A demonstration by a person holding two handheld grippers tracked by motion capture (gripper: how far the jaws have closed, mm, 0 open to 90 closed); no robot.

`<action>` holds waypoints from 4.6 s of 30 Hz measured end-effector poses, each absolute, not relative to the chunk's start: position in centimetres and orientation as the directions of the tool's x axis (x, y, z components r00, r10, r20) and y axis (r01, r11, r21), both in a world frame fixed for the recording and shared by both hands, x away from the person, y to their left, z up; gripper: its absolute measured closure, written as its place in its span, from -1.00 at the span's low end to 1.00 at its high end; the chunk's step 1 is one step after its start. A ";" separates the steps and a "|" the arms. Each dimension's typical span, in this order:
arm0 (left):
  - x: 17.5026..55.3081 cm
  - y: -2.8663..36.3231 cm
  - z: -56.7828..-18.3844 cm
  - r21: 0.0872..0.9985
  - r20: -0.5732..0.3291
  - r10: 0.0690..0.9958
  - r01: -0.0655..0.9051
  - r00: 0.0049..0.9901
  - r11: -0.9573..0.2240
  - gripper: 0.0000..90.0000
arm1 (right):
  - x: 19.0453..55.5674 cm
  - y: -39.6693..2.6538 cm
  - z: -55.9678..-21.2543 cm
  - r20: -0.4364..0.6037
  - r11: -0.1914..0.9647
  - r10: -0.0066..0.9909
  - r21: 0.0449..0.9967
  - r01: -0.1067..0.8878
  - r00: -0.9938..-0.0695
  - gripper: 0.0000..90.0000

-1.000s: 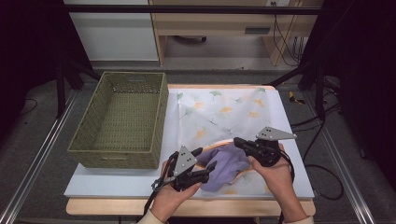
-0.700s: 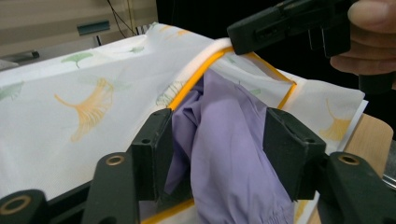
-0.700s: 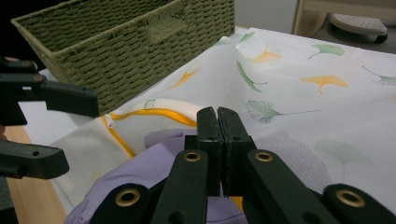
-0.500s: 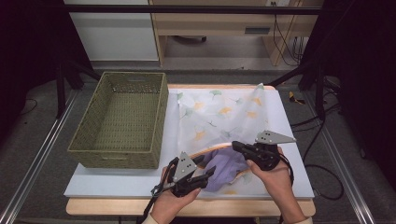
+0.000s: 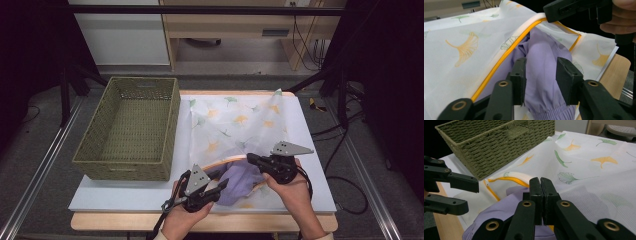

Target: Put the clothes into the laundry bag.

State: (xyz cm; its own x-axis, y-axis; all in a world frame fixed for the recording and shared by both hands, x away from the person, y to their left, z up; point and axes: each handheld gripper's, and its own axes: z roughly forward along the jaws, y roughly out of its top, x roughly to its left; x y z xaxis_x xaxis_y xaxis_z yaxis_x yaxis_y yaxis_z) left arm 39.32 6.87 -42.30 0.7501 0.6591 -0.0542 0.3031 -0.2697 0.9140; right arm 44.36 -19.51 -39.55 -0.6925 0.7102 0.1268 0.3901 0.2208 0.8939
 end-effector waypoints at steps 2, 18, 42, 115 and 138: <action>39.2 6.8 -42.4 0.908 -0.058 0.646 0.309 0.761 -0.283 0.54 | 44.4 -19.5 -39.6 0.128 0.222 0.709 0.893 0.392 -0.693 0.98; 38.5 6.1 -43.1 0.888 -0.071 0.576 0.315 0.814 -0.335 1.00 | 44.5 -19.6 -39.9 0.133 0.224 0.712 0.887 0.403 -0.690 0.98; 38.0 4.5 -46.6 0.838 -0.036 0.559 0.330 0.829 -0.434 1.00 | 44.7 -19.5 -40.2 0.130 0.237 0.709 0.882 0.408 -0.693 0.98; 46.3 1.8 -46.3 0.835 0.048 0.686 0.347 0.726 -0.426 1.00 | 45.8 -19.1 -41.0 0.174 0.234 0.740 0.840 0.490 -0.650 0.98; 44.2 2.3 -46.4 0.766 0.036 0.622 0.378 0.782 -0.520 1.00 | 45.8 -19.1 -41.1 0.175 0.233 0.742 0.838 0.494 -0.647 0.98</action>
